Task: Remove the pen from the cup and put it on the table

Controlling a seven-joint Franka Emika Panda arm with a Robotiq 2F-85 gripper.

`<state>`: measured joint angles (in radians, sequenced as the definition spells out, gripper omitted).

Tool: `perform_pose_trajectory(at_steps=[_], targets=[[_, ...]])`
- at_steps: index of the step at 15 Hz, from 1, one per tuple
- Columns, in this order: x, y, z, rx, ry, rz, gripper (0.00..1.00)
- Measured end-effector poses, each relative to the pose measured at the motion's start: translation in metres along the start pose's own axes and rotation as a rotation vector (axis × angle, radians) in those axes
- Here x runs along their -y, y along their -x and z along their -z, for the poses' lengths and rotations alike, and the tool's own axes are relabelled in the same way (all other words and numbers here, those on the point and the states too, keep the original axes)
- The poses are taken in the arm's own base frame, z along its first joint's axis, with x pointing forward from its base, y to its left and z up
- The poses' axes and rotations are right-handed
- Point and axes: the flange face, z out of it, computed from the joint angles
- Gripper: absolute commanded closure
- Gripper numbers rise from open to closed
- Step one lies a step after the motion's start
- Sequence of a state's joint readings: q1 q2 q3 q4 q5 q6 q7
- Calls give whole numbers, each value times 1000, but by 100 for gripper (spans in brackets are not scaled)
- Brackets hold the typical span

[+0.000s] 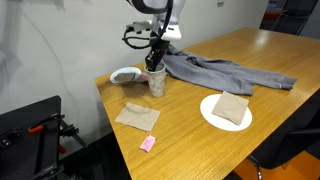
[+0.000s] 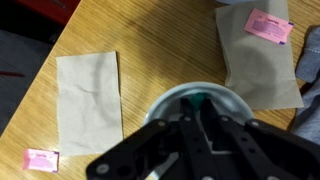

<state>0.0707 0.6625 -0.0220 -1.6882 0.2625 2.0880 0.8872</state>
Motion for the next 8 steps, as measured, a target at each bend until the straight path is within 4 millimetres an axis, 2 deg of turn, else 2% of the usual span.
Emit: perform_pose_trajectory(at_steps=[4, 8], targets=[[0, 0, 2, -1, -4, -1, 96], [-1, 1, 19, -11, -24, 1, 96]])
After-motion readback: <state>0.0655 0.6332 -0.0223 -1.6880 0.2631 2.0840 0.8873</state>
